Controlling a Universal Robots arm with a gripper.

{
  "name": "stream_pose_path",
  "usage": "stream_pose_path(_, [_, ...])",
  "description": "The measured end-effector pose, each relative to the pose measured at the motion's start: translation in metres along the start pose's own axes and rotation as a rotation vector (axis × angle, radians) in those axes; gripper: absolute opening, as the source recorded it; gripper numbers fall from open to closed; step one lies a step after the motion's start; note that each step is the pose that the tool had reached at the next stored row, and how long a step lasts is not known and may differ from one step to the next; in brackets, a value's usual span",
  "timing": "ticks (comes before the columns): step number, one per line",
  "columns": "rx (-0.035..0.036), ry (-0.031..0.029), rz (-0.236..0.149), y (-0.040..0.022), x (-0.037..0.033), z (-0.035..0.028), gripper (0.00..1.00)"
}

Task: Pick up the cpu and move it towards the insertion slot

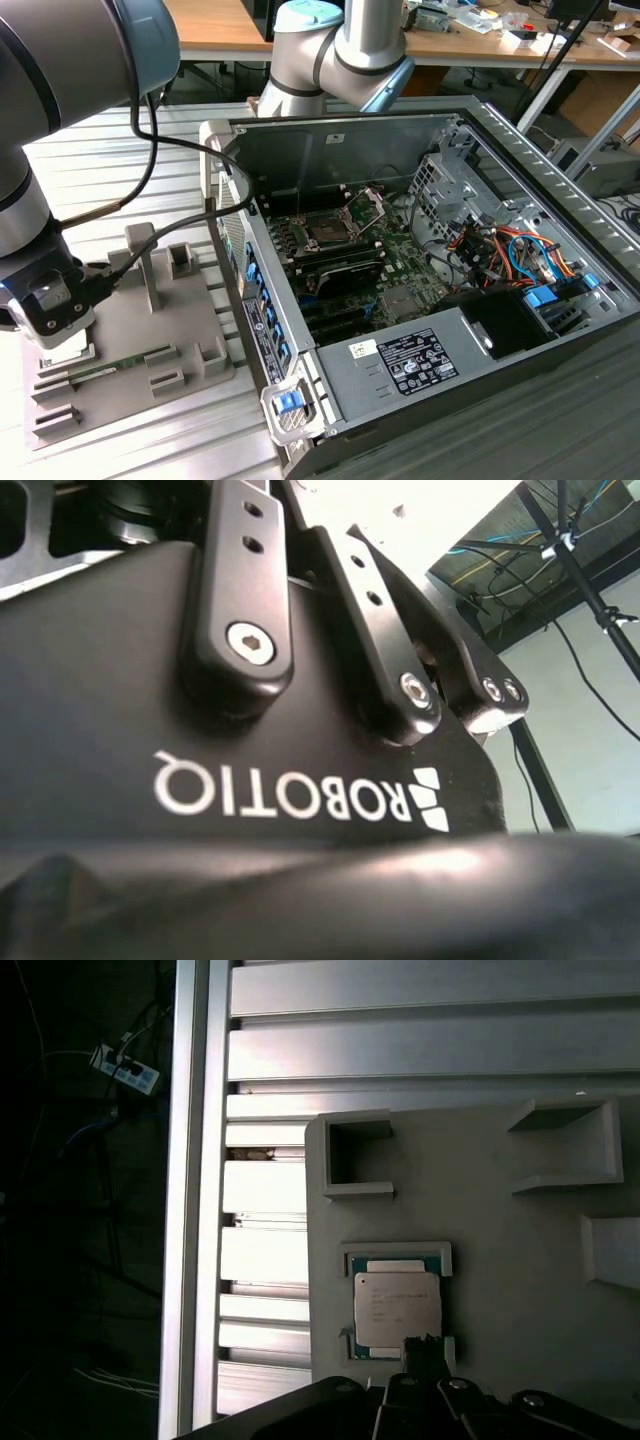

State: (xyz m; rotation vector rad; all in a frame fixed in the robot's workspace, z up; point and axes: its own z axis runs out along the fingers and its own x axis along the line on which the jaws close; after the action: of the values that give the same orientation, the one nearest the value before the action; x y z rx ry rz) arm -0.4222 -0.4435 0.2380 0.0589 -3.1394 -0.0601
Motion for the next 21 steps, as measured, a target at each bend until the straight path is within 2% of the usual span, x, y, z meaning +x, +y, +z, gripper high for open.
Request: stream_pose_path(21, [0.0,0.0,0.0,-0.0002,0.0018,0.0081,0.11])
